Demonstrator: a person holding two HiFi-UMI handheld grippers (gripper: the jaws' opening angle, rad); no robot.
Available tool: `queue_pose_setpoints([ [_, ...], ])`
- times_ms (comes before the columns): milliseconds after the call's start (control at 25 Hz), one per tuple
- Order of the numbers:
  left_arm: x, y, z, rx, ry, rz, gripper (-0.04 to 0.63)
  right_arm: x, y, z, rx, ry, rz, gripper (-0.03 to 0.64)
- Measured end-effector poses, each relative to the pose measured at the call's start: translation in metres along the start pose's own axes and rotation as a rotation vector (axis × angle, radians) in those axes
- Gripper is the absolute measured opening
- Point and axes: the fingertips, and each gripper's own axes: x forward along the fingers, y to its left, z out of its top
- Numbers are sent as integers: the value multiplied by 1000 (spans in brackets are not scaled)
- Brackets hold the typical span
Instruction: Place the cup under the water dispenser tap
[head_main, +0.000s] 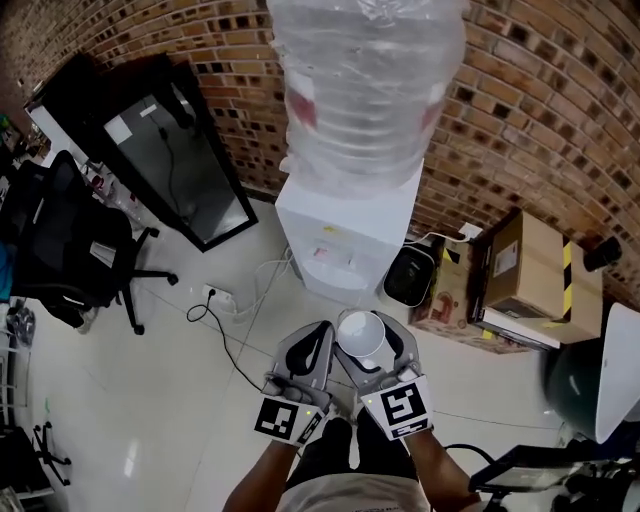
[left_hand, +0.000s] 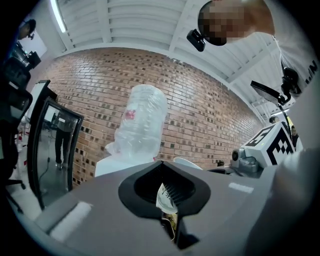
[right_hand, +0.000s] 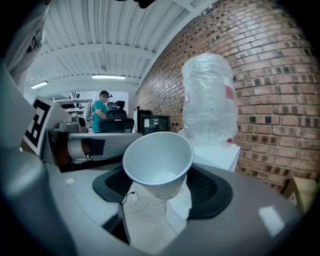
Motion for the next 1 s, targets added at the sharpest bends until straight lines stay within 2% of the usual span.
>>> queue_pose_setpoints([
  [320, 18, 26, -48, -60, 27, 57, -8, 44, -18, -40, -3, 2, -2, 337],
  [520, 29, 38, -84, -91, 49, 73, -8, 65, -30, -80, 29, 28, -21, 337],
  [1000, 40, 66, -172, -92, 100, 101, -8, 121, -54, -169, 35, 64, -25, 336],
])
